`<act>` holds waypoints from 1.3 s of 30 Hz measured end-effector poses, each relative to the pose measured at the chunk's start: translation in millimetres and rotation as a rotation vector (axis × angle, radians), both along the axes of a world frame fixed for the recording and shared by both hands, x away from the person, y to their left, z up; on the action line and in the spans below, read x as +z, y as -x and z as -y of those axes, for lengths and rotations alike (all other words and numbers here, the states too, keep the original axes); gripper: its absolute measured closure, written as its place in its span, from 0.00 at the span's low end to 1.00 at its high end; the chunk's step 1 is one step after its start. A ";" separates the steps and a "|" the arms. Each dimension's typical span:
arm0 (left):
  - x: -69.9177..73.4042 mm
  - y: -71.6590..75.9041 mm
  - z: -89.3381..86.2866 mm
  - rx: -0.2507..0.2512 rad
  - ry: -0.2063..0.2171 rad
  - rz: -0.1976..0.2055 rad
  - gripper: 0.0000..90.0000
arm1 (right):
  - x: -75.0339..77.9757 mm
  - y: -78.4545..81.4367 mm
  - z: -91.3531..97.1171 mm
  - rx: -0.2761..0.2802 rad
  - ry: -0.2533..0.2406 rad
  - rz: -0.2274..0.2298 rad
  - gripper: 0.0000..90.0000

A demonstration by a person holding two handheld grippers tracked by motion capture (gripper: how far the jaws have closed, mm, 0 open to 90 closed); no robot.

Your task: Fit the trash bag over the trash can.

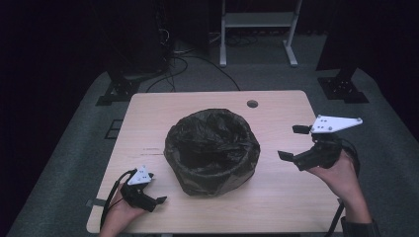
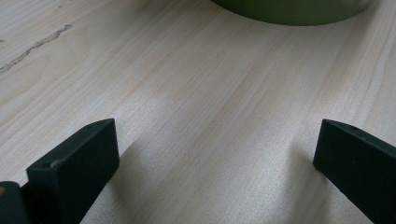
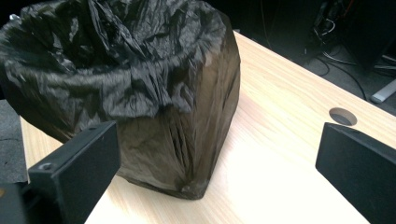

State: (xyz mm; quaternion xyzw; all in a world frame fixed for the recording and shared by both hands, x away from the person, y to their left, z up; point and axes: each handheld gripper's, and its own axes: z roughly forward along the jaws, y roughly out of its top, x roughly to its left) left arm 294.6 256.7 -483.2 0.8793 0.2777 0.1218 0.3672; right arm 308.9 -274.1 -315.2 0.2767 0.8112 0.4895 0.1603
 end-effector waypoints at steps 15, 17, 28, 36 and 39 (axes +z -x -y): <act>0.0 0.2 0.1 0.003 0.000 0.001 0.00 | -41.8 16.4 14.1 -0.045 -0.020 -0.005 0.00; 0.0 0.2 0.1 0.003 0.000 0.001 0.00 | -47.7 18.2 15.3 -0.052 -0.016 -0.010 0.00; 0.0 0.1 0.0 0.006 0.001 0.000 0.00 | -71.2 28.1 23.7 -0.101 -0.020 -0.002 0.00; 0.0 0.1 0.0 0.007 0.001 0.000 0.00 | -91.4 31.2 33.4 -0.144 -0.004 -0.021 0.00; 0.0 0.1 0.0 0.007 0.001 0.001 0.00 | -102.1 32.4 38.1 -0.158 0.000 -0.043 0.00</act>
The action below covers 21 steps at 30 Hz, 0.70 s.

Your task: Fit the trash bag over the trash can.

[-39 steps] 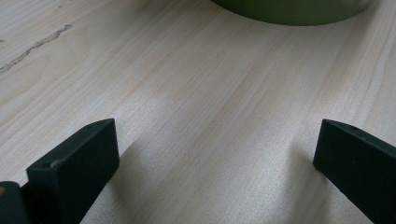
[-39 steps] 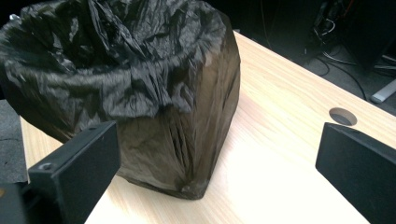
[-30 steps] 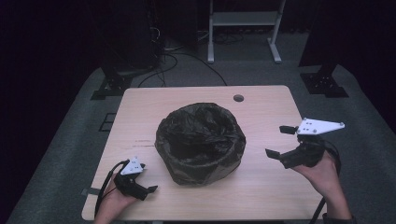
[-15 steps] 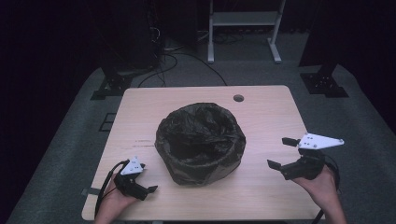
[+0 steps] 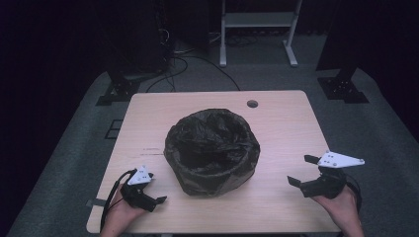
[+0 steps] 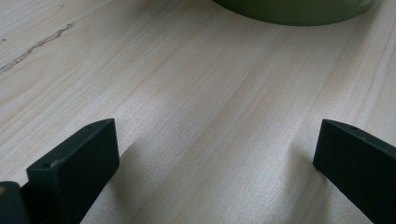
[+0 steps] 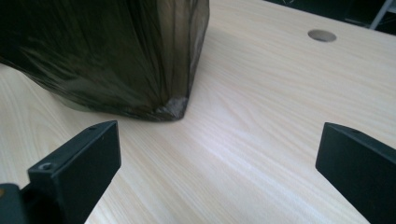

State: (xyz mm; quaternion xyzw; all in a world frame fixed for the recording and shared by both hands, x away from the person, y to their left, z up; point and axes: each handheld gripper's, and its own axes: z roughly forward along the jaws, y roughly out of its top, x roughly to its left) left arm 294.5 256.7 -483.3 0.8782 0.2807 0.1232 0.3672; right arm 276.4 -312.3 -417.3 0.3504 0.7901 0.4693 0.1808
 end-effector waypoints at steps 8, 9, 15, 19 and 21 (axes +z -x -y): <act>0.1 0.0 0.0 -0.001 0.000 -0.001 0.00 | -20.1 3.0 9.5 -0.032 0.005 -0.024 0.00; 0.1 0.0 0.0 -0.001 0.000 -0.001 0.00 | -22.6 2.9 10.3 -0.035 0.007 -0.028 0.00; 0.0 0.1 0.0 -0.001 0.000 0.000 0.00 | -36.3 0.7 15.5 -0.058 0.027 -0.054 0.00; 0.1 0.1 0.0 -0.003 -0.001 -0.001 0.00 | -44.7 -1.3 17.4 -0.070 0.047 -0.070 0.00; 0.1 0.1 0.1 -0.003 0.000 -0.001 0.00 | -48.2 -1.4 17.3 -0.076 0.055 -0.079 0.00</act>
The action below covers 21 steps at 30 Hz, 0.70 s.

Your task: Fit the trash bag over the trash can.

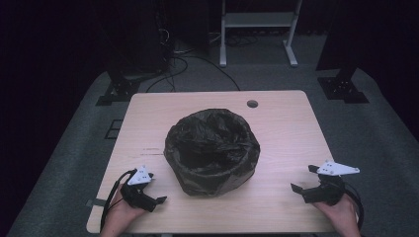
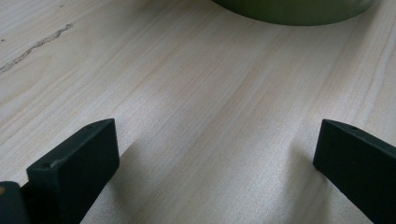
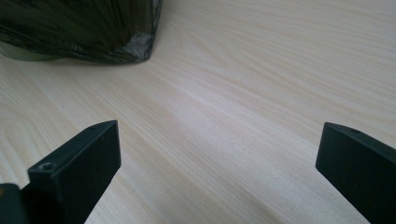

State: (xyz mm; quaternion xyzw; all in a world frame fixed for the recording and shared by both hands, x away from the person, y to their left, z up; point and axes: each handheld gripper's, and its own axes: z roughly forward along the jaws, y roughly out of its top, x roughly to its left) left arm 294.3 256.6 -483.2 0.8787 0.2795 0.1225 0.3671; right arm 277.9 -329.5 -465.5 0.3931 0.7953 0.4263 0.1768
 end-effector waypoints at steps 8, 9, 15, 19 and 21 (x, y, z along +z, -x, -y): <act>0.0 0.0 0.0 -0.004 -0.001 0.001 0.00 | -10.9 -0.2 -3.1 -0.006 0.053 -0.016 0.00; 0.1 0.1 0.0 -0.005 -0.002 0.000 0.00 | -12.6 -0.4 -3.7 -0.007 0.060 -0.022 0.00; 0.1 0.1 0.0 -0.009 -0.002 0.001 0.00 | -16.7 -1.3 -6.8 -0.007 0.088 -0.029 0.00; 0.1 0.2 0.1 -0.010 -0.002 0.001 0.00 | -19.3 -2.2 -9.4 -0.006 0.107 -0.046 0.00; 0.1 0.2 0.1 -0.010 -0.002 0.000 0.00 | -20.4 -2.7 -12.1 -0.002 0.126 -0.050 0.00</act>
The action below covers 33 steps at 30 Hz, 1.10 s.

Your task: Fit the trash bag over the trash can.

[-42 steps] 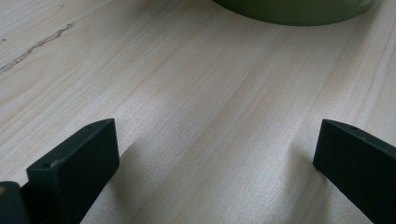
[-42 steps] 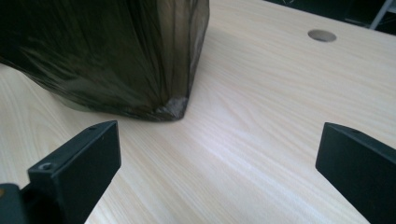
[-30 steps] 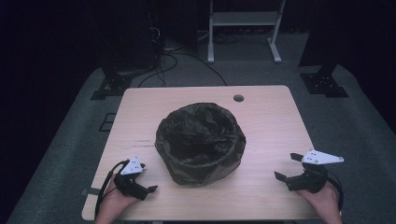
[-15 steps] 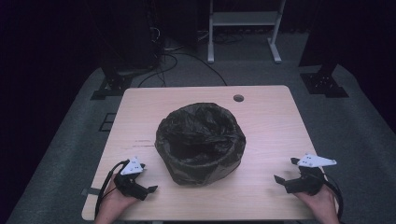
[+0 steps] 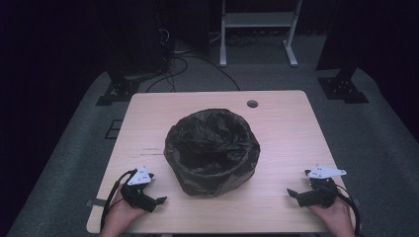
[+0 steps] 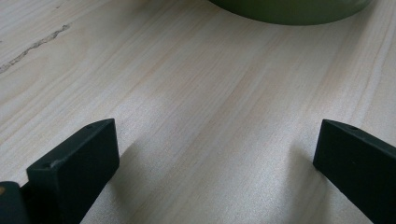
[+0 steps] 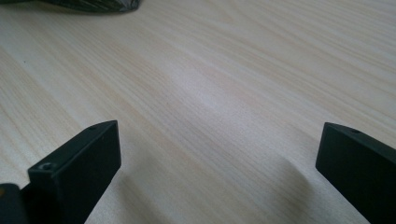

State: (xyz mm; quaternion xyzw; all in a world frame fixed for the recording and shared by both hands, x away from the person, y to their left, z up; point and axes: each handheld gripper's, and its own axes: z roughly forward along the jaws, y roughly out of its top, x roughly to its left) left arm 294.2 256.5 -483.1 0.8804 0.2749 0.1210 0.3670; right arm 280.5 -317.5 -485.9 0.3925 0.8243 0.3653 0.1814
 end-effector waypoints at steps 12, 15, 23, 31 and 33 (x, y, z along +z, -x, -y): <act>0.0 0.1 0.1 -0.003 0.000 0.000 0.00 | -2.3 -1.6 -4.4 0.007 0.025 -0.035 0.00; 0.0 0.1 0.1 -0.003 0.000 0.000 0.00 | -2.6 -2.5 -3.7 0.003 0.015 -0.053 0.00; 0.0 0.2 0.1 -0.004 0.000 0.000 0.00 | -2.6 -2.4 -3.8 0.002 0.015 -0.053 0.00; 0.0 0.2 0.1 -0.003 0.000 0.000 0.00 | -2.6 -2.3 -3.8 0.002 0.015 -0.053 0.00; 0.0 0.1 0.1 -0.004 0.000 0.000 0.00 | -2.6 -2.4 -3.8 0.002 0.015 -0.053 0.00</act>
